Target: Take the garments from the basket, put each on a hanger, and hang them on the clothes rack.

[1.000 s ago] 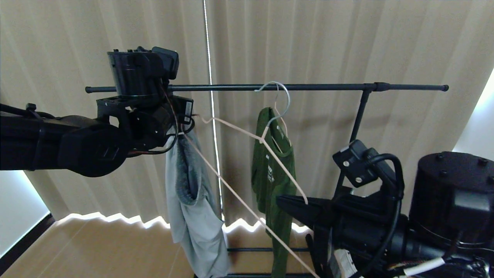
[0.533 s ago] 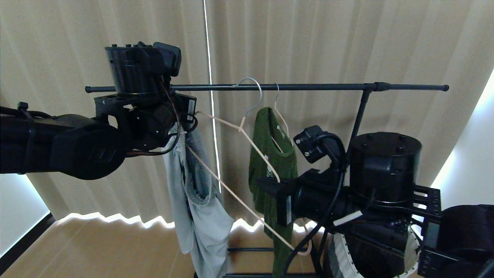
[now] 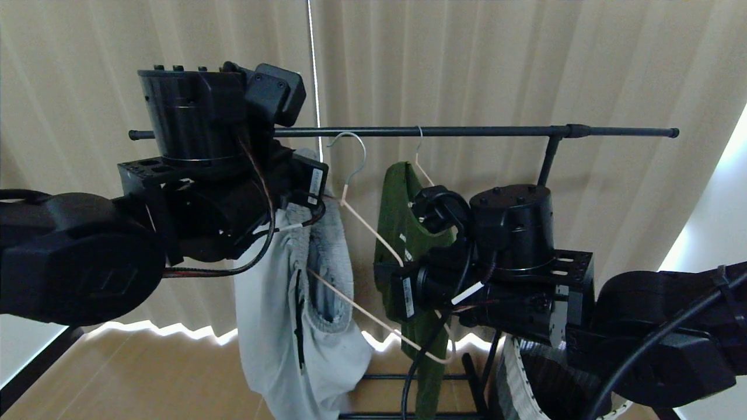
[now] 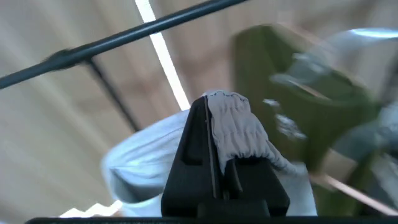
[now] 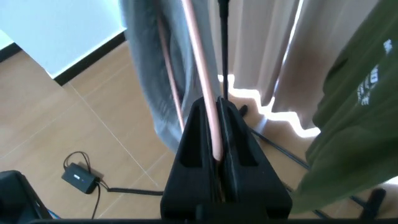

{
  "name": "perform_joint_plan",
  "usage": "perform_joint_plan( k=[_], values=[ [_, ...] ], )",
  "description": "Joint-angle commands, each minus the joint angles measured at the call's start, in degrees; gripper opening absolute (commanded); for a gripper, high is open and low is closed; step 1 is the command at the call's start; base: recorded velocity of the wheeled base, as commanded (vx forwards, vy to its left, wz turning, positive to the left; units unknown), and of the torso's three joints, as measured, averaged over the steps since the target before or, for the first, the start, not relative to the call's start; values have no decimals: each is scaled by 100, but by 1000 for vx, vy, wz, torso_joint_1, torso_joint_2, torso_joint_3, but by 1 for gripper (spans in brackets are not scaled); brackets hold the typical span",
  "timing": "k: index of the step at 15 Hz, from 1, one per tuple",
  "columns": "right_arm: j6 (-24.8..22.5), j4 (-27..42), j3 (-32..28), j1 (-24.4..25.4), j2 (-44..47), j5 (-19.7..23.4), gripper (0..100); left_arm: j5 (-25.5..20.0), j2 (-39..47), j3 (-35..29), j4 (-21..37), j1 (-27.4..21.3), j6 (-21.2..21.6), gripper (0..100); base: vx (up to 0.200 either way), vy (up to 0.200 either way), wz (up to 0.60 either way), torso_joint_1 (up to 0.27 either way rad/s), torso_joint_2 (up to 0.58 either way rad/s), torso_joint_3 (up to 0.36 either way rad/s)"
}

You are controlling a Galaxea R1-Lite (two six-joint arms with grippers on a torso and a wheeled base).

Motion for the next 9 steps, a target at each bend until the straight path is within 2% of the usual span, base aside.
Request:
perform_joint_plan(
  k=[1, 2, 5, 6, 9],
  values=[
    [2, 3, -67, -40, -4, 1, 0, -212, -250, 197, -5, -98, -3, 0, 0, 0, 0, 0, 0, 0],
    [2, 3, -67, -93, -13, 1, 0, -308, -285, 258, -5, -98, -3, 0, 0, 0, 0, 0, 0, 0],
    [2, 3, -49, -198, -154, 1, 0, -1337, -716, 918, -14, -107, -12, 0, 0, 0, 0, 0, 0, 0],
    [2, 3, -49, -198, -189, 1, 0, -1530, -778, 1032, -23, -107, -12, 0, 0, 0, 0, 0, 0, 0],
    [2, -49, -49, -198, -294, 10, 0, -1618, -795, 1190, -41, -98, 6, 0, 0, 0, 0, 0, 0, 0]
  ],
)
